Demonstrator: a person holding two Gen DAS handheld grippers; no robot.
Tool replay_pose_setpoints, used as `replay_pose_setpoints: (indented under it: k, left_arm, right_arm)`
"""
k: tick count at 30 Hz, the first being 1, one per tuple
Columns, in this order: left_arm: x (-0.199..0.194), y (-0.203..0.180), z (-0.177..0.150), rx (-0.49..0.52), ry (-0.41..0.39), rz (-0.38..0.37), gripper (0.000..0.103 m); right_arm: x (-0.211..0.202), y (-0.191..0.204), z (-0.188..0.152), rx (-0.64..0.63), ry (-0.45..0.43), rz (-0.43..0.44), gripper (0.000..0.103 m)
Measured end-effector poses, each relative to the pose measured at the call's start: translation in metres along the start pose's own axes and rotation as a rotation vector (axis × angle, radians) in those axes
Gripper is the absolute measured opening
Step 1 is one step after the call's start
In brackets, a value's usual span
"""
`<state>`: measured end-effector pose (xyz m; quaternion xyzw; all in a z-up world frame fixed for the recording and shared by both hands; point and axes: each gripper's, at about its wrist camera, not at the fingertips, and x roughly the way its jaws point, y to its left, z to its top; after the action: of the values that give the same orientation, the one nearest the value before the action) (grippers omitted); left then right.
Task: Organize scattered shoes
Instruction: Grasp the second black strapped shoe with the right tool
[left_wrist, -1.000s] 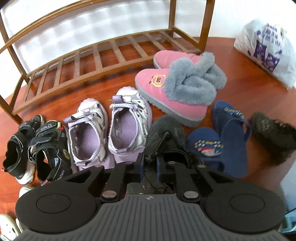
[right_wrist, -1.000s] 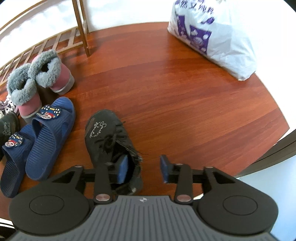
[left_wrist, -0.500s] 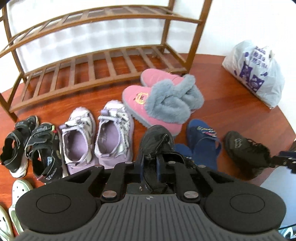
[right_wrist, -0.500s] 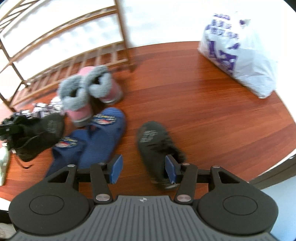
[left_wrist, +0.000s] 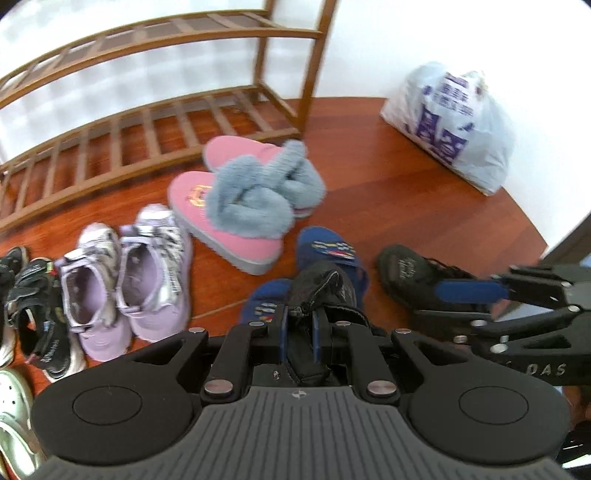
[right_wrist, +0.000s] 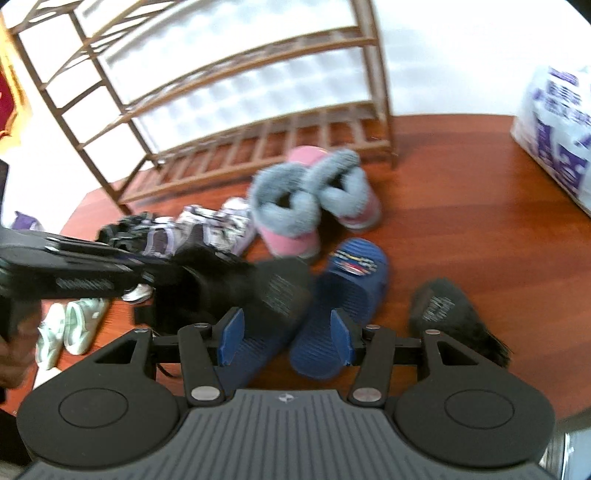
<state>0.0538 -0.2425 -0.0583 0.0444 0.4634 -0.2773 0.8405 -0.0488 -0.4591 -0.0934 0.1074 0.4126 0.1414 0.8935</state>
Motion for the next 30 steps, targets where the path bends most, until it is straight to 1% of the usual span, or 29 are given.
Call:
replay_pose_setpoints:
  k: [6, 7, 8, 12, 14, 15, 16, 17, 19, 22, 23, 24, 26, 30]
  left_arm:
    - [0.007, -0.023, 0.0, 0.052, 0.012, -0.044, 0.014]
    - [0.007, -0.027, 0.0, 0.061, 0.012, -0.05, 0.014]
    - [0.008, -0.031, -0.001, 0.071, 0.013, -0.056, 0.014]
    - [0.009, -0.044, -0.001, 0.099, 0.015, -0.081, 0.014]
    - [0.011, -0.047, 0.001, 0.105, 0.022, -0.089, 0.014]
    - [0.012, -0.049, 0.001, 0.105, 0.026, -0.09, 0.015]
    - [0.013, -0.05, 0.001, 0.104, 0.029, -0.092, 0.015]
    - [0.014, -0.051, 0.002, 0.103, 0.032, -0.094, 0.015]
    - [0.016, -0.053, 0.003, 0.109, 0.048, -0.105, 0.016]
    - [0.017, -0.058, 0.006, 0.114, 0.074, -0.136, 0.018]
    - [0.016, -0.059, 0.007, 0.117, 0.08, -0.146, 0.019]
    - [0.015, -0.06, 0.007, 0.117, 0.081, -0.151, 0.025]
    - [0.01, -0.063, 0.009, 0.125, 0.082, -0.187, 0.034]
    - [0.005, -0.068, 0.011, 0.137, 0.074, -0.244, 0.037]
  right_arm:
    - [0.005, 0.007, -0.004, -0.065, 0.046, 0.01, 0.056]
    - [0.007, 0.007, -0.006, -0.071, 0.057, 0.005, 0.053]
    - [0.008, 0.005, -0.007, -0.066, 0.061, 0.0, 0.047]
    - [0.012, -0.002, -0.01, -0.057, 0.074, -0.028, 0.035]
    - [0.016, -0.007, -0.011, -0.057, 0.08, -0.041, 0.021]
    - [0.018, -0.012, -0.012, -0.06, 0.086, -0.052, 0.02]
    - [0.018, -0.013, -0.013, -0.062, 0.086, -0.056, 0.012]
    - [0.018, -0.015, -0.013, -0.062, 0.085, -0.059, 0.01]
    - [0.015, -0.024, -0.013, -0.042, 0.083, -0.048, 0.008]
    - [0.012, -0.029, -0.012, -0.063, 0.088, -0.055, 0.007]
    - [0.01, -0.031, -0.011, -0.07, 0.09, -0.056, 0.007]
    - [0.006, -0.035, -0.009, -0.085, 0.097, -0.06, 0.007]
    - [0.002, -0.039, -0.008, -0.1, 0.102, -0.065, 0.007]
    - [-0.019, -0.055, 0.001, -0.185, 0.118, -0.092, 0.007]
